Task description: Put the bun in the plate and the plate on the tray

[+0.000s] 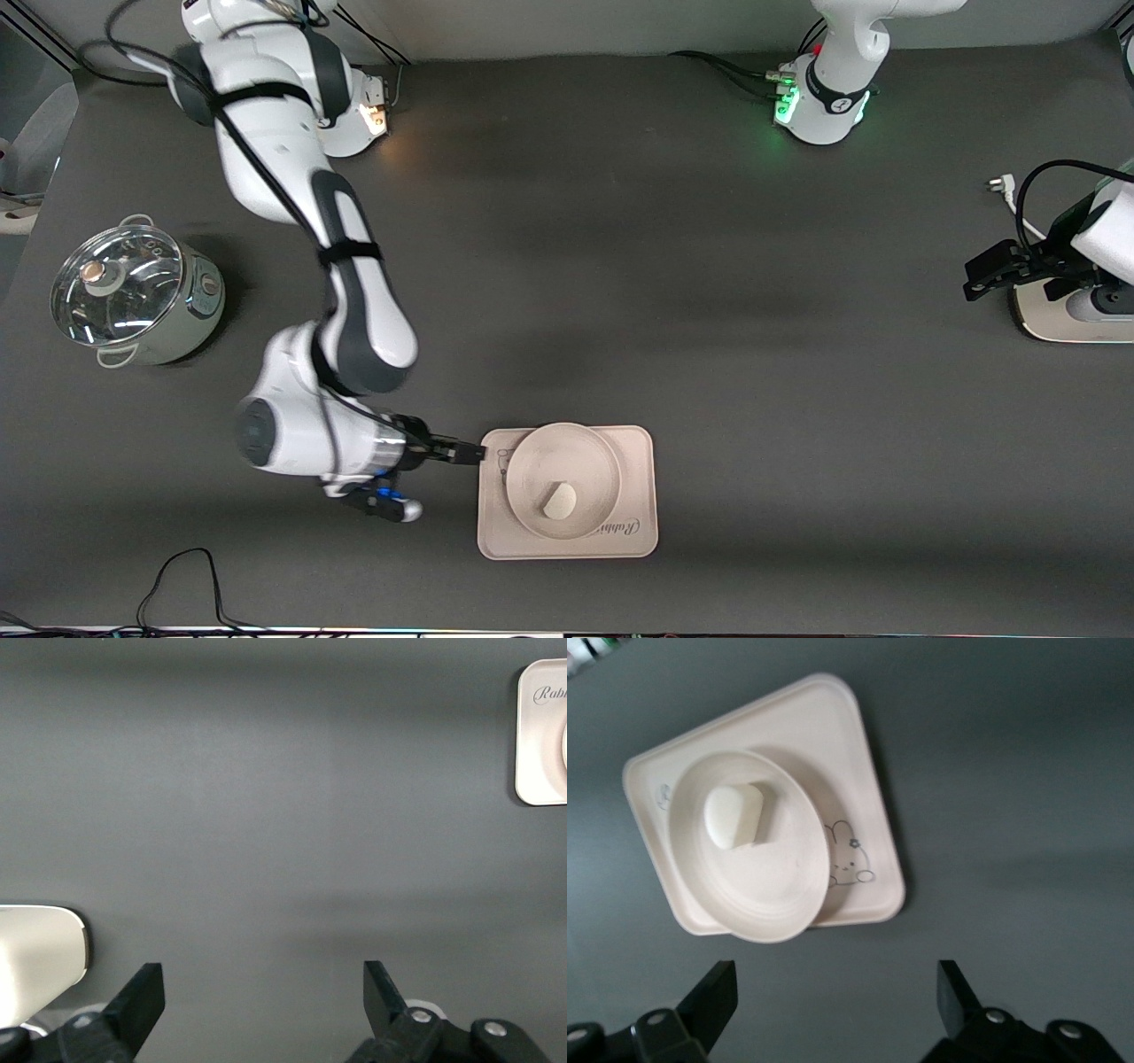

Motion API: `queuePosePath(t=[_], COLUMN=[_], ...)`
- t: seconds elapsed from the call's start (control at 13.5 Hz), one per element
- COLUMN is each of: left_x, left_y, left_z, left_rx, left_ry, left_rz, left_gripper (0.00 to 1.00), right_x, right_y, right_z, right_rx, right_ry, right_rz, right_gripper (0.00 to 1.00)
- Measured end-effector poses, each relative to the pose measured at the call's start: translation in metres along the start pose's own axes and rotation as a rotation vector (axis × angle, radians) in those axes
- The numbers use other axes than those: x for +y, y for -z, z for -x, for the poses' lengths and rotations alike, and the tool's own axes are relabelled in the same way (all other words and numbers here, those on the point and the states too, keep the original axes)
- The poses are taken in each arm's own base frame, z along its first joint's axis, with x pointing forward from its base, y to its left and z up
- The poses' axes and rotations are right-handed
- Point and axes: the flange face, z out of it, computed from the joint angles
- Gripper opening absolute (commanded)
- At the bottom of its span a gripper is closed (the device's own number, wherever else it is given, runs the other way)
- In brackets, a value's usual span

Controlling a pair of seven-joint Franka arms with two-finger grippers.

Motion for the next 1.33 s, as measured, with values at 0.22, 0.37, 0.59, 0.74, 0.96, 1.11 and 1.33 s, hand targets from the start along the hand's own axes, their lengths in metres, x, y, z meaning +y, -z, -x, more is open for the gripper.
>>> queuePosePath(t=[0.22,0.37,0.59,0.74,0.96,1.11,1.33], left_x=[0.0,0.0,0.0,0.001,0.015,0.02,0.041], left_y=[0.0,0.0,0.0,0.002,0.01,0.021,-0.011], left_z=[0.0,0.0,-0.002,-0.005,-0.006,-0.007,-0.018], left_rx=[0.001,0.001,0.012,0.03,0.048,0.07,0.015], left_ry=[0.0,0.0,0.0,-0.002,-0.025,-0.035,-0.074], left_rz=[0.0,0.0,0.001,0.001,0.004,0.005,0.004], left_gripper=[1.0,1.0,1.0,1.0,1.0,1.0,1.0], right_x=[0.022,0.031,0.053,0.076,0.115,0.148,0.162], right_y=[0.109,0.168,0.232,0.259,0.279,0.287,0.28], right_z=[0.021,0.044,0.074,0.09,0.109,0.124,0.149], right_rx=[0.051,0.08,0.124,0.136,0.135,0.141,0.134], right_ry=[0.09,0.141,0.165,0.168,0.175,0.204,0.243], right_rz=[0.126,0.203,0.247,0.268,0.285,0.284,0.292], right_gripper=[1.0,1.0,1.0,1.0,1.0,1.0,1.0])
